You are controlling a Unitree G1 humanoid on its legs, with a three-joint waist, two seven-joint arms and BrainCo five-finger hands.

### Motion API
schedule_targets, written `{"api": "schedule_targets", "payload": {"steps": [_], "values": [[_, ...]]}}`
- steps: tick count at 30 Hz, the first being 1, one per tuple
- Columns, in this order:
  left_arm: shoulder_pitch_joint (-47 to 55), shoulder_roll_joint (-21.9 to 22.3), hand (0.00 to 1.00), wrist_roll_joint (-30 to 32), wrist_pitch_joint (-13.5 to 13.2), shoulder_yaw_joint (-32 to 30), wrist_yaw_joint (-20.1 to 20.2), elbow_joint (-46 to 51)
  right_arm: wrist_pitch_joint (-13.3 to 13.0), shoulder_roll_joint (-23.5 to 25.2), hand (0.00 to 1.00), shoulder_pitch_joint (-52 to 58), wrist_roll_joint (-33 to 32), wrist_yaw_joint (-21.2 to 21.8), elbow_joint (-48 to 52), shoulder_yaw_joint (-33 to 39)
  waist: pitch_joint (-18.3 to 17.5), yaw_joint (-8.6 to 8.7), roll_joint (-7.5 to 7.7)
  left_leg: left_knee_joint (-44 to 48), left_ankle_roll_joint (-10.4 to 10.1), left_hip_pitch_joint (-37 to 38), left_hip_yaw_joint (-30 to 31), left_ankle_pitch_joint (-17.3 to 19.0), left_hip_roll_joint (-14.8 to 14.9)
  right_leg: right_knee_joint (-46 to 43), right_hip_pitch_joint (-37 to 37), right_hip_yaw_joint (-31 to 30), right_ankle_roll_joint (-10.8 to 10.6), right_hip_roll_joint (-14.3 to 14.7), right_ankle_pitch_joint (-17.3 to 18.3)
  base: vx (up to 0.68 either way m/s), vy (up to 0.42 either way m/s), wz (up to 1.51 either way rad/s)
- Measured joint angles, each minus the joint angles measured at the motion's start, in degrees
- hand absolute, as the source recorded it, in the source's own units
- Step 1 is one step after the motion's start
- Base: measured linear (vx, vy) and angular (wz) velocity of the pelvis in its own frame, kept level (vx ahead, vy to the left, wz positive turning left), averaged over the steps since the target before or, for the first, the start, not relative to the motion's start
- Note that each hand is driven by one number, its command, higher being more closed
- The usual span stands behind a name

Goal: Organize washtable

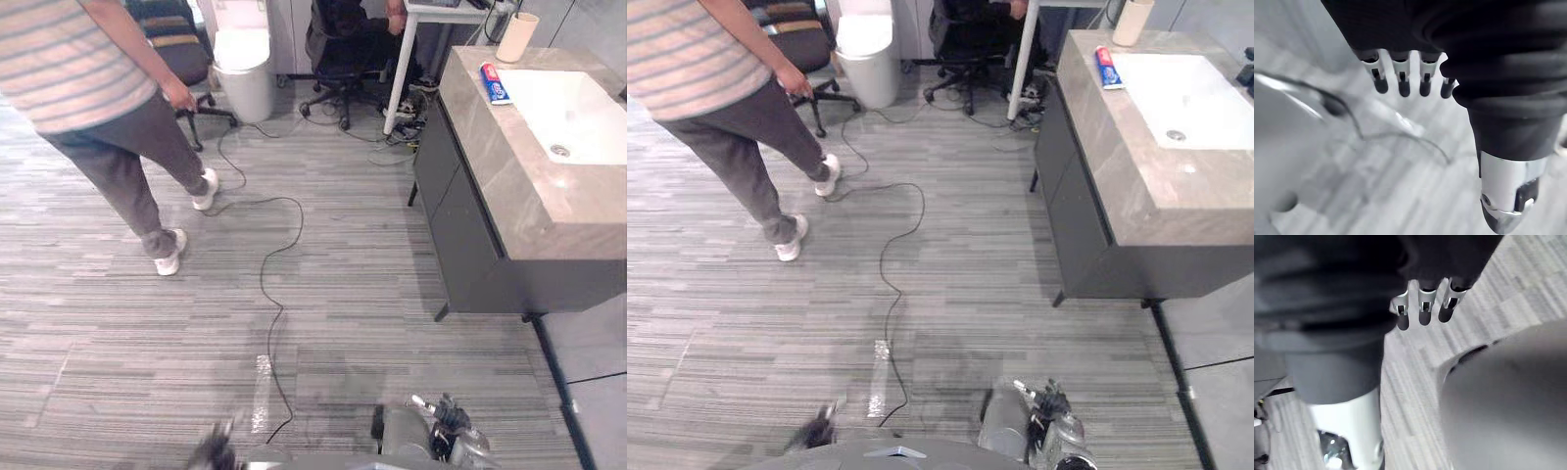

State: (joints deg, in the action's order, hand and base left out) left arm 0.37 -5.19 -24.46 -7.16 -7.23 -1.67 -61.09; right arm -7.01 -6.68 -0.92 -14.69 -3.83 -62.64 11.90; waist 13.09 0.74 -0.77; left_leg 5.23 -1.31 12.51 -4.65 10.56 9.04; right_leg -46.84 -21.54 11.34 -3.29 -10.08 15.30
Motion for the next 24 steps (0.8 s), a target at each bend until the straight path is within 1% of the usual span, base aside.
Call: {"api": "schedule_targets", "payload": {"steps": [1,2,3,4,5,6,7,8,9,10,11,12,13,14,15,16,17,18,19,20,21,22,23,24], "values": [[-1.60,-0.10,0.00,0.04,-1.07,1.07,0.17,1.63,0.07,0.11,0.00,0.34,0.00,-0.08,-0.29,0.16,0.09,0.62,1.19,-0.28,-0.01,1.14,0.28,0.03,0.09,13.96,0.44,0.79,-3.63,-0.74,-3.39,0.27,-0.117,0.51],[-2.43,-0.50,0.00,0.12,-1.82,1.17,0.35,2.86,0.19,0.84,0.00,1.28,0.02,-0.20,-0.53,0.80,0.29,0.61,3.45,-1.04,-0.69,3.35,0.35,0.57,-1.02,24.63,2.10,1.34,-4.04,-2.37,-10.18,0.33,-0.202,0.40],[-3.05,1.31,0.00,0.21,-1.84,1.28,0.61,2.34,0.69,1.02,0.00,2.12,0.06,-0.29,-1.56,3.06,0.48,0.83,2.30,-0.71,-0.94,6.52,0.87,1.84,0.85,21.83,3.94,2.48,-0.56,-1.68,-12.07,0.45,-0.255,0.01],[-2.49,3.25,0.00,0.31,-1.58,0.70,1.02,2.23,1.12,1.03,0.00,2.59,0.09,-0.63,-1.90,5.86,0.13,0.80,0.99,2.36,-1.05,6.40,1.54,1.74,1.18,19.04,3.80,1.56,-0.47,-0.44,-8.32,0.58,-0.281,-0.14],[-2.25,3.79,0.00,0.37,-1.38,0.58,1.11,1.70,1.18,1.07,0.00,2.63,0.09,-0.59,-2.44,6.97,0.04,0.92,0.32,4.24,-1.31,6.05,2.18,1.60,1.77,17.88,4.09,1.26,0.02,0.24,-6.91,0.60,-0.246,-0.36],[-1.44,4.65,0.00,1.31,-0.75,0.29,1.15,-0.14,1.66,1.01,0.00,3.16,0.06,-0.52,-3.07,9.30,-0.62,0.95,-1.28,8.63,-2.34,5.68,4.50,0.99,2.97,17.01,5.47,1.51,0.93,1.99,-4.51,0.47,-0.187,-0.20],[-0.41,5.04,0.00,1.33,-0.38,0.16,1.15,-0.34,1.87,0.91,0.00,3.70,0.04,-0.59,-3.04,10.40,-1.12,0.97,-2.20,12.09,-3.42,4.92,5.80,0.27,3.86,17.18,6.70,2.32,1.29,2.96,-3.61,0.55,-0.195,0.09],[0.66,5.48,0.00,1.58,-0.33,-1.05,1.34,-0.65,2.22,1.01,0.00,4.72,0.04,-0.48,-2.75,11.57,-1.24,2.03,-3.43,23.65,-7.35,0.38,9.05,-2.11,5.48,18.49,10.61,4.35,1.89,4.28,-2.37,0.51,-0.117,0.44],[0.92,5.35,0.00,2.71,-0.16,-3.15,1.57,-0.75,2.50,1.52,0.00,6.08,-0.05,-0.27,-2.82,12.21,-0.90,2.04,-3.75,37.65,-12.11,-5.62,11.89,-10.19,6.34,20.73,15.33,5.46,2.97,5.54,-1.02,0.50,-0.090,0.41],[1.55,5.29,0.00,3.24,-0.06,-4.29,1.92,-0.74,2.66,1.27,0.00,6.40,0.05,-0.17,-2.78,12.08,-0.77,1.51,-3.56,44.62,-13.38,-8.57,12.32,-13.07,6.38,21.98,17.34,5.48,3.67,6.17,-0.53,0.54,-0.042,0.04],[2.61,4.58,0.00,3.83,0.18,-5.23,2.48,-1.24,2.64,1.06,0.00,5.94,0.05,-0.04,-2.83,11.90,-0.59,1.03,-3.88,56.28,-11.37,-14.45,10.76,-10.24,6.33,25.19,22.31,5.29,3.99,7.16,-0.25,0.50,-0.017,-0.23],[3.07,3.96,0.00,3.90,0.53,-6.27,2.85,-1.99,2.62,1.06,0.00,5.66,0.08,0.03,-3.15,11.69,-0.20,0.76,-3.42,60.38,-9.05,-17.51,7.67,-6.55,6.00,28.27,27.01,4.92,3.37,7.21,-0.71,0.39,0.083,-0.24],[3.52,3.26,0.00,4.66,0.52,-7.28,2.89,-1.77,2.60,1.12,0.00,5.61,0.08,0.07,-3.21,11.57,-0.15,0.18,-2.42,60.85,-5.98,-19.99,3.10,-2.73,5.89,30.75,30.57,4.19,3.15,6.51,-0.90,0.09,0.206,-0.32],[3.67,2.49,0.00,4.73,0.18,-8.93,3.23,-1.65,2.51,1.12,0.00,4.90,0.10,0.13,-3.26,11.14,-0.05,-1.04,-1.33,56.64,-2.89,-23.08,-3.12,0.97,5.17,32.92,34.04,3.08,2.93,4.59,-1.03,-0.15,0.267,-0.55],[4.29,1.86,0.00,5.11,0.22,-9.04,3.32,-1.87,2.30,1.14,0.00,3.94,0.09,0.15,-3.22,11.18,-0.04,-1.44,-1.02,47.37,-1.61,-25.50,-6.77,2.64,4.13,34.54,36.43,2.32,2.13,3.02,-1.48,-0.21,0.210,-0.63],[4.93,1.77,0.00,5.25,0.28,-9.10,3.28,-2.07,2.15,1.25,0.00,3.34,0.08,0.23,-3.13,11.17,-0.06,-1.49,-1.01,40.38,-1.49,-26.09,-7.92,2.51,3.63,35.57,37.55,2.10,1.88,2.24,-1.53,-0.26,0.135,-0.69],[6.11,1.85,0.00,5.40,0.43,-9.74,3.26,-2.62,2.00,1.46,0.00,2.56,0.08,0.47,-2.97,11.22,-0.13,-1.53,-1.02,27.61,-1.40,-26.08,-8.93,0.60,2.68,37.36,39.32,2.09,0.39,1.16,-1.20,-0.16,0.153,-0.83],[7.41,2.53,0.00,5.98,1.01,-11.89,3.23,-4.72,1.45,2.11,0.00,2.27,0.09,0.62,-2.87,11.31,-0.80,-1.98,-0.94,16.23,0.11,-25.58,-8.90,-9.75,0.93,39.79,41.99,1.09,-2.53,-0.20,-0.13,0.04,0.162,-0.60],[7.47,1.77,0.00,6.26,1.20,-12.96,3.07,-5.60,1.49,3.31,0.00,2.64,0.08,0.54,-3.14,10.81,-1.46,-1.74,0.71,15.90,0.09,-25.38,-9.47,-9.23,-0.93,40.25,42.15,1.21,-2.66,-1.84,-0.47,0.32,0.178,-0.06],[7.38,1.37,0.00,6.70,1.19,-13.09,2.59,-6.16,1.40,4.10,0.00,3.02,0.08,0.79,-3.36,10.15,-2.36,-0.95,1.40,15.78,0.73,-26.26,-8.82,-8.64,-1.67,40.09,41.17,1.06,-1.98,-1.89,-3.36,0.51,0.165,0.42],[6.91,1.18,0.00,6.99,1.05,-13.04,2.57,-6.29,1.38,4.24,0.00,2.90,0.15,0.84,-4.63,10.24,-2.39,-1.26,1.40,17.15,0.97,-26.57,-8.16,-7.53,-1.86,39.46,40.57,-0.34,-1.80,-1.70,-7.25,0.55,0.188,0.39],[6.93,0.53,0.00,6.96,1.73,-13.10,2.53,-6.75,1.44,3.92,0.00,2.97,0.16,0.83,-5.16,10.69,-2.56,-1.52,1.68,17.69,2.19,-25.39,-8.48,-6.70,-2.11,37.56,40.63,-2.06,-3.22,-2.03,-10.73,0.45,0.161,0.13],[7.05,0.48,0.00,6.96,1.92,-13.10,2.53,-6.74,1.40,3.86,0.00,3.05,0.16,0.83,-5.13,10.83,-2.58,-1.52,1.76,17.11,2.53,-23.97,-8.81,-6.49,-2.40,35.71,40.48,-2.98,-3.45,-2.22,-12.46,0.41,0.133,0.04],[7.38,0.40,0.00,6.95,1.96,-13.04,2.55,-6.64,1.38,3.82,0.00,3.25,0.17,1.02,-5.14,11.31,-2.65,-1.60,1.87,14.26,2.81,-19.64,-9.15,-6.30,-3.46,29.52,39.16,-5.27,-3.56,-2.75,-15.81,0.29,0.095,-0.01]]}}
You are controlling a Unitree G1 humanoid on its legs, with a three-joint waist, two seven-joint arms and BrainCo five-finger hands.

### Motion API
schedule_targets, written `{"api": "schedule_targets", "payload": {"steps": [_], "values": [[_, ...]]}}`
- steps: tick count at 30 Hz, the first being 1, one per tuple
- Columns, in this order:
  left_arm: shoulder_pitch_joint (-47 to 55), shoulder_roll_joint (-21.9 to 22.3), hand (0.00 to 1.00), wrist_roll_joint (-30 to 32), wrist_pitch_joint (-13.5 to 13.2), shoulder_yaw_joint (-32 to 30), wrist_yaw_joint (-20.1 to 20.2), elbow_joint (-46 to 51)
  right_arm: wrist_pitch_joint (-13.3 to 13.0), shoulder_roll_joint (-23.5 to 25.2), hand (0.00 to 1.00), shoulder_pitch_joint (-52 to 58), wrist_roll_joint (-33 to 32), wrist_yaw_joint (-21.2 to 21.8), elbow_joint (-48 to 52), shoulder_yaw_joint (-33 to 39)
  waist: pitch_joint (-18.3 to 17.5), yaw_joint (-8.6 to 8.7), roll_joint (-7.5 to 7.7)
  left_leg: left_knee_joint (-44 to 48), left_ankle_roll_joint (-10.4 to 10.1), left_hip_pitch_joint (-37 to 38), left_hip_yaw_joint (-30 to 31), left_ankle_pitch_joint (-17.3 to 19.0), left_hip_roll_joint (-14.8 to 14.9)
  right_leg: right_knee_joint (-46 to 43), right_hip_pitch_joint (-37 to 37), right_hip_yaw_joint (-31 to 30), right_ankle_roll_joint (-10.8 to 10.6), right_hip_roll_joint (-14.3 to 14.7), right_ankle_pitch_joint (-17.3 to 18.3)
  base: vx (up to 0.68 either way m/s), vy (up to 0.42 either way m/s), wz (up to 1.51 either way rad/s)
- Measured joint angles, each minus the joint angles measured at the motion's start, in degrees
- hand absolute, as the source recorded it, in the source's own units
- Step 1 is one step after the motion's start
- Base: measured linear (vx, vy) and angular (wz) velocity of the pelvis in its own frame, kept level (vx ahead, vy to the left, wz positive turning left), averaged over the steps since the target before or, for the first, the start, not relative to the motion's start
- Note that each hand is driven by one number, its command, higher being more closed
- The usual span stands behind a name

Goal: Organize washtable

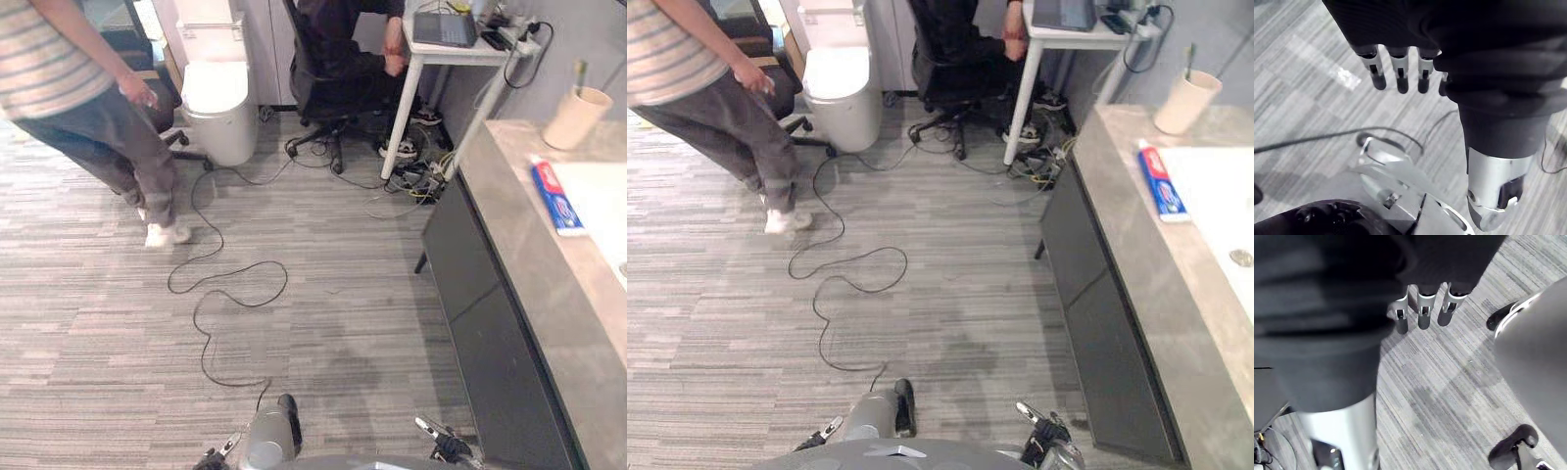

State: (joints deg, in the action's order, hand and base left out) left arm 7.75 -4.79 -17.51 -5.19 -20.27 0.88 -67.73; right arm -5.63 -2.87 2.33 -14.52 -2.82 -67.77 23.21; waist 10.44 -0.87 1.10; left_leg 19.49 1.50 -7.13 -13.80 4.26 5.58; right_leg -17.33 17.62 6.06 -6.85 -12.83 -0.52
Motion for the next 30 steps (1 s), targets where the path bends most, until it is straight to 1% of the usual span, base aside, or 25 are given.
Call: {"api": "schedule_targets", "payload": {"steps": [1,2,3,4,5,6,7,8,9,10,11,12,13,14,15,16,18,19,20,21,26,30], "values": [[0.15,-0.03,0.00,0.00,0.01,0.07,0.03,0.03,0.00,0.01,0.00,0.23,0.01,0.17,0.01,0.24,-0.02,-0.01,0.02,-1.92,0.02,2.51,-0.08,0.01,-0.51,-4.48,-1.25,-1.28,0.03,-0.42,-1.73,0.29,0.116,0.04],[0.47,-0.24,0.00,0.01,0.00,1.05,0.06,0.31,0.05,0.17,0.00,1.10,0.03,0.52,0.09,0.94,-0.09,0.38,0.34,-5.89,0.31,7.32,-0.05,0.25,-2.11,-14.13,-4.27,-3.47,-0.15,-1.59,-6.27,0.19,0.085,0.17],[0.49,-0.85,0.00,0.01,-0.04,3.36,0.14,0.51,0.11,0.22,0.00,1.97,0.06,0.66,0.15,1.40,-0.43,0.57,0.96,-8.60,0.79,10.85,-0.15,1.57,-3.52,-24.22,-8.02,-5.18,-0.50,-2.63,-8.72,0.11,0.045,0.17],[-0.24,-1.64,0.00,0.03,-0.04,4.63,0.11,0.44,0.29,0.38,0.00,1.99,0.02,0.78,0.12,1.69,-0.07,0.54,1.60,-9.26,1.10,12.51,-0.23,2.45,-4.32,-32.02,-12.05,-5.81,0.34,-3.43,-6.23,-0.03,-0.071,0.07],[-0.86,-1.90,0.00,0.03,0.00,6.54,0.05,0.42,0.52,0.06,0.00,2.18,-0.02,0.76,0.38,1.88,0.23,0.63,1.00,-10.08,1.26,15.06,-0.39,3.48,-4.30,-38.36,-16.66,-3.06,1.67,-4.22,1.26,-0.13,-0.105,-0.06],[-0.87,-1.83,0.00,0.03,-0.03,7.58,0.07,0.42,0.64,-0.39,0.00,2.40,-0.04,0.73,0.49,1.58,0.43,0.84,0.44,-10.82,1.06,16.12,-0.53,3.66,-3.98,-38.84,-18.00,-0.62,2.45,-4.72,4.71,-0.06,-0.102,-0.03],[-0.77,-1.80,0.00,0.02,-0.17,9.09,0.04,0.48,0.77,-1.02,0.00,3.00,-0.04,0.69,0.78,0.84,0.21,1.28,-0.34,-12.01,0.50,17.62,-0.44,4.20,-3.27,-34.94,-20.09,4.75,2.94,-5.67,9.04,0.06,-0.059,0.03],[-1.01,-1.76,0.00,0.02,-0.42,9.23,0.06,0.58,0.77,-1.05,0.00,3.05,-0.06,0.65,0.84,0.70,0.08,1.37,-0.57,-12.44,-0.06,17.84,-0.31,4.54,-2.88,-28.71,-21.66,7.42,3.04,-5.44,9.84,0.18,-0.108,0.09],[-1.17,-1.66,0.00,-0.05,-0.76,9.18,0.02,0.78,0.76,-0.86,0.00,2.92,-0.15,0.53,0.83,0.64,0.10,1.66,-0.41,-13.01,-0.70,17.78,-0.11,4.82,-2.49,-17.71,-22.71,9.71,2.46,-4.62,8.94,0.18,-0.142,0.06],[-1.13,-1.69,0.00,-0.06,-0.90,9.19,0.02,0.86,0.79,-0.84,0.00,2.95,-0.14,0.44,0.81,0.42,0.06,1.74,-0.29,-13.36,-1.29,17.77,0.06,4.91,-2.31,-11.21,-22.62,10.43,2.01,-3.90,7.43,0.24,-0.212,0.04],[-1.16,-2.01,0.00,-0.05,-1.27,9.21,0.04,1.00,0.86,-0.68,0.00,3.14,-0.15,0.44,0.76,-0.27,-0.50,1.75,1.00,-14.24,-2.71,17.81,0.39,4.90,-2.43,-0.02,-22.44,10.84,1.97,-2.89,3.40,0.27,-0.252,0.04],[-1.10,-1.57,0.00,0.05,-1.18,9.32,-0.07,0.31,0.91,-1.18,0.00,3.60,-0.13,0.48,0.55,-0.11,-0.68,1.79,-0.45,-15.41,-4.03,17.73,1.18,4.49,-1.02,2.25,-21.24,12.15,2.35,-0.95,2.65,0.38,-0.325,0.01],[-0.96,-0.30,0.00,1.06,-1.27,9.36,0.04,0.33,0.86,-2.42,0.00,3.58,-0.15,0.50,0.54,-0.07,-1.17,1.46,-2.43,-17.32,-5.94,17.96,1.11,3.30,0.76,4.77,-20.86,12.39,2.37,1.83,2.56,0.30,-0.250,-0.02],[-0.95,-0.15,0.00,1.12,-1.31,9.25,0.03,0.36,0.86,-2.53,0.00,3.53,-0.16,0.50,0.57,-0.06,-1.20,1.40,-2.61,-17.62,-6.08,18.15,1.06,3.17,0.97,4.98,-20.82,12.41,2.43,2.16,2.59,0.30,-0.232,-0.10],[-0.98,0.06,0.00,1.87,-1.29,9.05,0.03,0.32,0.79,-2.64,0.00,3.29,-0.21,0.56,0.58,-0.07,-1.26,1.38,-3.03,-18.81,-7.00,19.21,1.28,2.59,2.01,5.93,-19.92,12.93,2.94,3.46,2.89,0.24,-0.169,-0.04],[-1.00,0.00,0.00,2.76,-1.32,9.08,0.09,0.36,0.80,-2.57,0.00,3.40,-0.21,0.59,0.54,-0.09,-1.31,1.40,-2.98,-19.38,-7.14,20.56,1.65,2.54,2.89,7.68,-17.89,13.53,3.01,4.58,2.87,0.25,-0.165,0.00],[-0.93,-0.03,0.00,3.32,-1.36,9.17,0.13,0.35,0.78,-2.65,0.00,3.46,-0.22,0.67,0.54,-0.41,-1.77,1.21,-2.48,-19.44,-7.15,21.68,1.73,2.56,3.11,10.44,-15.27,14.20,3.02,5.21,2.55,0.20,-0.071,0.11],[-0.95,-0.03,0.00,3.31,-1.41,9.27,0.14,0.34,0.73,-2.72,0.00,3.37,-0.27,0.88,0.57,-0.68,-2.79,1.18,-2.25,-19.49,-7.21,21.39,1.96,2.64,2.93,12.43,-14.45,14.76,2.69,5.30,1.81,0.17,-0.018,0.14],[-0.99,-0.03,0.00,3.33,-1.41,9.43,0.15,0.34,0.70,-2.82,0.00,3.32,-0.36,0.92,0.57,-0.77,-3.07,1.17,-2.03,-19.56,-7.20,21.17,2.20,2.64,2.78,13.36,-14.11,15.04,2.61,5.29,1.38,0.09,0.004,0.10],[-0.90,-2.18,0.00,4.52,-1.54,11.77,0.15,-1.89,0.78,-1.98,0.00,3.41,-2.45,1.56,0.22,-3.29,-5.65,0.91,-0.52,-17.51,-5.35,17.77,3.79,4.72,-1.30,20.72,-12.56,16.33,0.50,2.58,-4.59,0.03,0.003,0.04],[-0.91,-2.19,0.00,4.55,-1.54,11.77,0.15,-1.89,0.78,-1.98,0.00,3.41,-2.45,1.57,0.22,-3.29,-5.65,0.92,-0.52,-17.51,-5.35,17.84,3.77,4.72,-1.30,20.72,-12.50,16.31,0.50,2.58,-4.59,0.00,0.000,0.00],[-1.05,-2.34,0.00,7.57,-1.51,11.89,0.13,-1.85,0.90,-1.96,0.00,3.43,-2.33,1.74,0.00,-3.21,-5.60,1.12,-0.49,-17.53,-5.35,19.02,3.60,4.72,-1.30,20.68,-11.46,16.22,0.52,2.58,-4.60,0.00,0.000,0.00]]}}
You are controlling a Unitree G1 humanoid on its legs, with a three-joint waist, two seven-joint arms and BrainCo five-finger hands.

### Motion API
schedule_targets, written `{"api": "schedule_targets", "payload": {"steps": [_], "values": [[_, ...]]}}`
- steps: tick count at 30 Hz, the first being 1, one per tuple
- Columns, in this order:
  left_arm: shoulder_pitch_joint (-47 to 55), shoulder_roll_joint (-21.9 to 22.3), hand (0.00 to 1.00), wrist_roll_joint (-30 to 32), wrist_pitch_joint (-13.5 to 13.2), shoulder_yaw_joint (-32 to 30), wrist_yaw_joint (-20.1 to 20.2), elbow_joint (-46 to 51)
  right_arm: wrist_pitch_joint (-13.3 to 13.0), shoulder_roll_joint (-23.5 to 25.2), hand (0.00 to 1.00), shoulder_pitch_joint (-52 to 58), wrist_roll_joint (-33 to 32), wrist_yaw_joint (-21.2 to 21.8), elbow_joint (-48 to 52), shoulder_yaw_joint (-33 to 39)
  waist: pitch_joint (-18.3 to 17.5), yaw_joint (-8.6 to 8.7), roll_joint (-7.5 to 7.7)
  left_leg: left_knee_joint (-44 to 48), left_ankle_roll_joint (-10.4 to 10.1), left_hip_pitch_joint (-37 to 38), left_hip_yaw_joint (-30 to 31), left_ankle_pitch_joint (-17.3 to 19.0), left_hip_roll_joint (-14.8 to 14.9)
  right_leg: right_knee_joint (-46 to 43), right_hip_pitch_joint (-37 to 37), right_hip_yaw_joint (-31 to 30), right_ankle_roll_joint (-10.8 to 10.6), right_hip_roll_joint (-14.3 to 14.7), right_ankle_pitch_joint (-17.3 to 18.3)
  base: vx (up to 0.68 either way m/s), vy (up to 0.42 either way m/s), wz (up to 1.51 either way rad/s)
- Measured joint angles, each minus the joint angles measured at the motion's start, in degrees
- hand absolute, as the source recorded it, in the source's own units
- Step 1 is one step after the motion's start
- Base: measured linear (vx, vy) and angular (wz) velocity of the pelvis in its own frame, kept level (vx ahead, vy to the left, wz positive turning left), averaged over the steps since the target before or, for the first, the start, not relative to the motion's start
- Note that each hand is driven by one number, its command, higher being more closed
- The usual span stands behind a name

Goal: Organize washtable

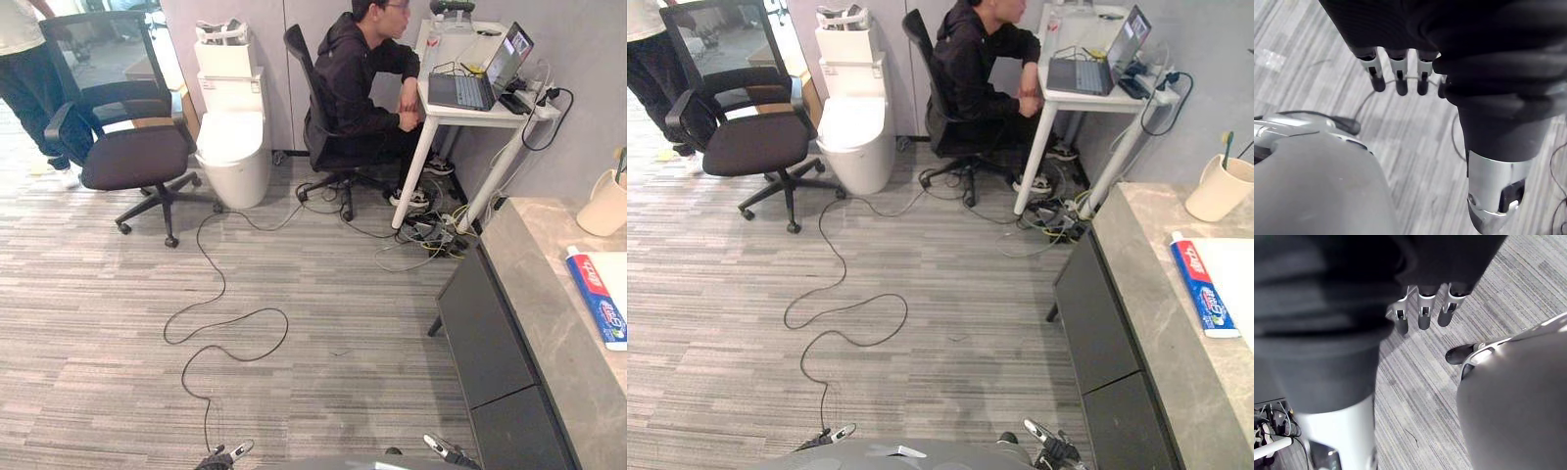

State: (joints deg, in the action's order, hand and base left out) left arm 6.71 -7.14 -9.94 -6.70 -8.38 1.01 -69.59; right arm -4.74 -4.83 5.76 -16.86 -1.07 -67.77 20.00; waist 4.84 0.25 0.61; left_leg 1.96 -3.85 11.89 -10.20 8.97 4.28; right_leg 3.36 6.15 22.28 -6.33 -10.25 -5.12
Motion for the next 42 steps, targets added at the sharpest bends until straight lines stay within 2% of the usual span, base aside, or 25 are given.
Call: {"api": "schedule_targets", "payload": {"steps": [4,8,11,13,14,15,16,17,18,19,22,24,26,28,29,30,33,34,36,37,38,39,40,41,42], "values": [[-0.23,-0.31,0.00,1.15,0.32,0.66,0.01,0.01,0.00,0.03,0.00,-0.04,-0.03,1.12,-0.06,0.14,0.20,0.27,0.09,-0.12,0.12,0.51,-0.11,-0.14,0.04,-2.13,-0.43,-0.04,0.39,-0.41,0.77,-0.03,0.003,0.00],[-0.94,-1.16,0.00,1.45,0.60,1.66,-0.11,0.00,0.03,0.42,0.00,0.26,-0.05,1.21,-0.40,0.58,1.12,0.89,0.71,-1.72,-0.16,1.21,-0.28,-0.84,0.12,-13.75,-5.18,-1.07,0.62,-2.53,7.15,-0.06,-0.040,0.05],[-1.44,-1.60,0.00,1.45,0.97,1.65,-0.41,0.00,0.01,0.57,0.00,0.88,-0.06,1.41,-1.15,0.55,1.57,0.93,1.29,1.10,-1.58,0.61,-0.56,1.94,1.91,-18.09,-6.35,-1.32,1.52,-2.02,11.23,0.01,-0.126,-0.03],[-1.44,-1.49,0.00,1.42,1.08,1.42,-0.51,0.26,0.08,0.06,0.00,1.62,-0.84,1.79,-2.55,0.26,1.52,0.73,0.58,11.80,-3.40,-2.80,-1.66,6.40,6.76,-21.14,-7.07,-2.19,3.15,0.81,15.00,0.11,-0.170,-0.15],[-1.27,-1.88,0.00,1.42,1.07,1.05,-0.50,0.31,0.10,-0.12,0.00,1.63,-1.13,1.82,-2.61,0.25,1.85,0.69,0.63,17.61,-3.36,-4.86,-2.23,7.62,7.95,-21.79,-7.12,-2.20,2.85,1.42,16.20,0.07,-0.175,-0.02],[-1.83,-2.32,0.00,1.37,1.29,-0.48,-0.51,1.23,0.12,-0.14,0.00,1.53,-1.17,1.78,-2.92,0.38,2.91,0.90,1.14,32.02,-1.34,-12.33,-2.06,5.93,10.40,-22.64,-7.01,-1.57,3.34,1.77,17.41,0.06,-0.215,-0.01],[-1.92,-1.94,0.00,1.09,1.20,-0.93,-0.65,3.03,0.06,-0.91,0.00,1.62,-1.27,1.74,-4.11,0.58,3.19,0.54,1.28,42.19,-0.29,-18.22,0.64,0.31,11.23,-22.29,-6.59,-1.80,3.79,2.00,17.80,0.10,-0.227,-0.03],[-1.85,-2.07,0.00,0.78,1.16,-1.12,-0.69,3.36,0.06,-1.33,0.00,1.57,-1.63,1.68,-4.32,0.60,3.77,0.34,2.00,45.78,-0.90,-20.05,2.24,-1.38,11.16,-21.86,-5.85,-2.12,3.97,2.04,18.05,0.19,-0.166,-0.19],[-1.98,-1.51,0.00,-0.06,1.00,-1.43,-0.82,3.58,-0.02,-1.91,0.00,1.08,-2.24,1.62,-4.26,1.16,4.87,0.06,0.97,50.86,-1.87,-22.94,3.89,-0.20,11.10,-21.61,-4.65,-2.44,4.25,2.08,18.60,0.20,-0.078,-0.13],[-2.11,-0.57,0.00,-0.78,0.81,-1.87,-1.00,3.63,-0.03,-2.59,0.00,0.67,-2.25,1.58,-4.27,3.23,5.68,0.39,-0.21,51.13,-2.22,-25.30,3.93,1.85,11.10,-20.43,-3.40,-2.50,4.08,2.18,18.75,0.18,-0.050,-0.12],[-1.67,0.02,0.00,-0.98,-0.16,-2.97,-0.95,4.28,0.01,-2.82,0.00,-0.23,-2.19,1.57,-4.46,5.47,5.89,0.27,-0.60,40.87,-1.81,-28.39,4.43,2.47,11.45,-18.54,-2.05,-4.17,3.04,2.03,19.19,0.23,0.015,-0.33],[-1.49,0.37,0.00,-0.94,-0.29,-4.78,-0.82,4.42,-0.05,-2.82,0.00,-2.73,-2.15,1.58,-4.43,5.90,5.89,-0.21,-0.62,19.89,-4.20,-28.39,12.84,0.56,11.90,-20.00,-3.22,-8.71,1.47,1.87,21.29,0.33,0.143,-0.94],[-1.07,0.51,0.00,-0.95,-0.27,-5.39,-0.79,4.30,-0.25,-2.55,0.00,-4.18,-2.09,1.57,-4.45,6.91,5.99,-0.63,-0.60,9.74,-6.24,-27.77,19.12,-0.79,12.16,-22.76,-4.46,-13.24,-0.58,0.79,23.79,0.43,0.344,-1.25],[-0.83,0.59,0.00,-0.93,-0.24,-5.33,-0.87,4.22,-0.99,-2.90,0.00,-4.04,-2.11,1.46,-4.21,7.03,6.04,-0.90,-0.68,11.71,-6.29,-27.05,17.69,-2.81,11.41,-25.06,-3.73,-17.89,-3.37,-1.73,26.56,0.54,0.508,-1.32],[-0.30,0.15,0.00,-0.91,-0.28,-5.79,-0.82,3.90,-1.01,-1.84,0.00,-3.82,-2.12,1.51,-4.33,7.35,5.15,-1.05,0.49,18.69,-6.11,-27.64,15.42,-4.12,8.61,-24.26,-2.60,-20.86,-4.45,-4.88,27.12,0.60,0.502,-1.02],[-0.43,-0.97,0.00,-0.64,-0.31,-6.13,-1.00,3.44,-0.97,0.34,0.00,-2.67,-2.11,2.01,-4.41,7.64,3.11,-0.07,3.17,23.24,-4.73,-29.16,12.73,0.49,6.07,-23.93,-2.83,-23.40,-3.82,-7.89,25.06,0.70,0.533,-0.87],[-2.48,-2.17,0.00,1.04,0.30,-4.47,-1.08,1.59,-0.60,2.60,0.00,-1.91,-2.26,2.41,-4.09,8.88,2.44,-0.64,3.36,24.44,-1.85,-26.81,6.58,2.78,4.83,-30.17,-9.90,-29.44,1.30,-9.53,14.42,0.50,0.380,-0.72],[-2.10,-2.13,0.00,2.48,0.47,-2.42,-1.23,1.58,-0.56,2.14,0.00,-1.89,-2.17,2.38,-3.70,9.11,1.91,-0.65,2.32,22.10,-0.72,-23.90,3.74,2.96,5.09,-31.59,-12.19,-26.81,3.62,-10.21,8.49,0.37,0.249,-0.95],[-2.06,-2.53,0.00,3.37,0.45,-0.57,-1.42,1.76,-0.43,1.47,0.00,-1.92,-2.09,2.28,-2.89,8.57,1.71,-0.24,1.26,21.27,0.75,-20.02,0.39,2.46,5.90,-31.76,-12.54,-17.56,4.97,-10.62,5.45,0.32,0.287,-1.21],[-1.87,-3.23,0.00,3.62,0.57,-0.67,-1.63,1.54,-0.22,2.00,0.00,-2.34,-1.53,2.24,-0.78,5.39,1.33,-0.85,1.64,31.40,3.82,-21.94,-3.19,0.46,5.93,-29.48,-12.17,-4.64,10.34,-14.92,0.56,0.01,0.338,-1.60],[-2.38,-2.84,0.00,3.58,0.51,-0.48,-1.58,1.50,-0.22,2.11,0.00,-3.39,-1.48,1.92,0.03,4.78,1.84,-0.87,3.11,34.71,2.22,-24.75,-4.23,2.49,4.96,-28.16,-11.80,-1.94,10.18,-17.24,-1.17,-0.78,0.124,-2.03],[-2.72,-2.71,0.00,3.67,0.28,0.30,-1.51,1.51,0.12,1.08,0.00,-4.24,-0.99,0.63,0.08,4.51,0.39,-0.93,2.81,10.98,2.66,-21.10,-6.35,-0.67,0.72,-26.40,-12.68,2.92,7.01,-19.90,-0.44,-1.27,-0.033,-1.56],[-2.57,-2.26,0.00,3.65,0.33,1.40,-1.49,1.69,-0.16,-0.62,0.00,-4.37,-0.89,0.62,0.74,4.32,1.12,-0.46,-0.47,3.80,2.45,-19.78,-7.89,-10.49,2.63,-29.20,-12.55,5.57,2.76,-17.91,2.31,-1.20,-0.198,-2.03],[-3.13,-3.72,0.00,3.70,0.80,1.67,-1.86,1.63,-0.65,0.41,0.00,-4.99,-0.33,1.39,0.68,2.77,1.72,-0.58,1.49,2.30,3.43,-16.18,-14.36,-11.15,0.99,-31.56,-13.76,7.54,-0.41,-17.77,6.26,-0.43,-0.028,-2.26],[-3.55,-3.50,0.00,3.71,0.76,1.86,-1.65,2.23,-0.96,0.18,0.00,-5.41,0.13,1.82,1.05,2.10,1.68,-0.71,0.14,0.05,3.70,-13.18,-19.22,-10.93,1.89,-31.51,-13.47,14.15,1.45,-15.00,8.14,-0.02,0.005,-2.35]]}}
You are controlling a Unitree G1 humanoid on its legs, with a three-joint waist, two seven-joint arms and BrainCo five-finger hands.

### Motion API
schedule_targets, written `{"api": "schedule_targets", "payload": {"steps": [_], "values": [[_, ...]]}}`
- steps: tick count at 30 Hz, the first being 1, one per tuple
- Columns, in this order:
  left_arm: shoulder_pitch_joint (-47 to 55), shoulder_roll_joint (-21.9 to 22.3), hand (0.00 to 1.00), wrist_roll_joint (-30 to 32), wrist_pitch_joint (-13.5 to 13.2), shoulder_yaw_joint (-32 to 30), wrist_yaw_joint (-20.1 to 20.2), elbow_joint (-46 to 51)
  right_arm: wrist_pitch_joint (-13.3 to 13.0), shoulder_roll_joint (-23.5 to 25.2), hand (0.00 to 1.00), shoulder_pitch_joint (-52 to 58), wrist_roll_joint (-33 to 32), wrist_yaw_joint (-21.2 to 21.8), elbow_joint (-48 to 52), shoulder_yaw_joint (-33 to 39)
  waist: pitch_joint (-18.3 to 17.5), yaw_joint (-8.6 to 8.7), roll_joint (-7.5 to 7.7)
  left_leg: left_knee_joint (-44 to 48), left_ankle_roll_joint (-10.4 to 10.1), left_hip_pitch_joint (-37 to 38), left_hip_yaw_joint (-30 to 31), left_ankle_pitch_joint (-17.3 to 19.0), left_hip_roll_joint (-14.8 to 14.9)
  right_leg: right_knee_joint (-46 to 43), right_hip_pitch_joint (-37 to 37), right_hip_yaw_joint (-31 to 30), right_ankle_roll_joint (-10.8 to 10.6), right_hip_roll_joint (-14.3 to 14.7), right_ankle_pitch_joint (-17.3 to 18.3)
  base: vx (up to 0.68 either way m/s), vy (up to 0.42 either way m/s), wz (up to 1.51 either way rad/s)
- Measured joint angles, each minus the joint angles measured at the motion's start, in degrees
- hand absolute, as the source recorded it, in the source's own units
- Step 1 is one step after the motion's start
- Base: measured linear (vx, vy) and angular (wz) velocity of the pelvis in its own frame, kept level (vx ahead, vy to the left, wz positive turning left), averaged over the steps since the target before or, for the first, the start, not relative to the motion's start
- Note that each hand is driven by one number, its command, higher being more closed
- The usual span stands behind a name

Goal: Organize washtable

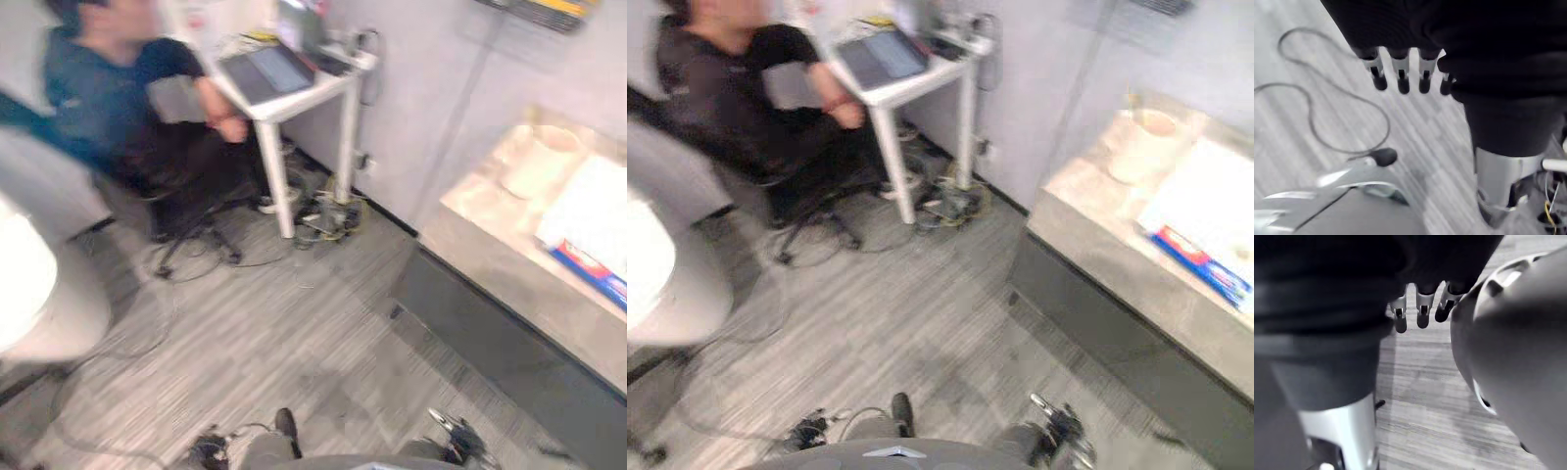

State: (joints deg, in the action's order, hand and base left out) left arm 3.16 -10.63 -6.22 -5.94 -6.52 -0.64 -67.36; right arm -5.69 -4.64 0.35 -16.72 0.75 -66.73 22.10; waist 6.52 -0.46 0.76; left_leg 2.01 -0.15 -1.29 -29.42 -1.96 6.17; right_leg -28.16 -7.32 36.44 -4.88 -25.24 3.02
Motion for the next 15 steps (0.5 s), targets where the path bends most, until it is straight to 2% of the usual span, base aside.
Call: {"api": "schedule_targets", "payload": {"steps": [2,3,5,8,9,11,14,15], "values": [[-0.76,0.05,0.00,0.00,0.22,-0.08,0.03,-0.16,-0.01,0.03,0.00,-0.45,0.01,0.61,-0.04,0.08,0.42,0.20,-0.66,-1.09,0.02,2.32,-3.94,0.01,0.17,2.32,1.42,5.93,0.39,1.56,0.24,0.10,0.125,-1.85],[-2.93,0.44,0.00,-0.06,0.21,-0.25,0.03,0.13,0.09,-0.10,0.00,-0.41,-0.01,0.52,-0.82,-0.39,0.48,0.81,-0.52,-2.48,-0.33,4.93,-8.51,0.53,-0.22,6.64,2.02,7.03,0.84,3.50,-0.44,0.05,0.070,-1.55],[-4.95,1.29,0.00,-0.18,-0.66,-0.17,-0.09,0.43,0.10,-0.31,0.00,0.84,-0.01,0.44,-0.93,-0.18,0.49,1.96,-0.49,-4.10,-0.41,7.73,-10.81,0.56,-0.70,9.20,3.45,5.95,1.56,4.90,-0.08,0.03,0.017,-1.01],[-5.49,4.83,0.00,-0.41,-1.16,1.01,-0.01,1.90,0.18,-0.76,0.00,2.83,-0.04,0.32,-1.03,1.80,0.54,2.35,-1.09,-5.73,-3.11,10.01,-11.37,2.19,-0.26,14.35,5.42,3.48,1.36,8.31,-0.09,0.02,-0.002,-0.51],[-5.46,5.71,0.00,-1.10,-1.00,2.11,0.02,2.20,0.18,-0.54,0.00,3.17,-0.05,0.32,-1.02,2.93,0.53,3.02,-0.92,-5.86,-3.37,9.98,-11.40,2.27,0.00,15.51,5.52,3.09,0.97,9.12,-0.54,-0.03,-0.001,-0.25],[-4.79,6.51,0.00,-2.35,-0.96,2.54,0.08,2.18,0.20,-0.38,0.00,4.22,-0.17,0.22,-1.06,3.82,0.54,2.89,-0.40,-4.74,-3.97,10.15,-12.56,2.96,0.60,15.77,5.30,1.58,1.03,9.78,-0.47,-0.02,-0.010,-0.29],[-2.71,6.06,0.00,-2.32,-0.91,2.50,0.14,2.13,0.26,-0.14,0.00,5.20,-0.17,0.24,-1.05,5.59,0.56,2.87,-0.69,1.92,-4.79,8.86,-13.30,6.85,3.62,16.07,5.55,0.21,1.47,10.84,0.56,0.01,-0.048,-0.24],[-2.37,5.91,0.00,-2.33,-0.86,2.40,0.15,2.03,0.50,-0.17,0.00,5.65,-0.16,0.24,-1.11,5.53,0.61,2.75,-1.54,7.90,-5.59,6.82,-13.28,10.03,6.91,17.03,5.60,-1.04,1.39,12.42,1.02,0.03,-0.070,-0.17]]}}
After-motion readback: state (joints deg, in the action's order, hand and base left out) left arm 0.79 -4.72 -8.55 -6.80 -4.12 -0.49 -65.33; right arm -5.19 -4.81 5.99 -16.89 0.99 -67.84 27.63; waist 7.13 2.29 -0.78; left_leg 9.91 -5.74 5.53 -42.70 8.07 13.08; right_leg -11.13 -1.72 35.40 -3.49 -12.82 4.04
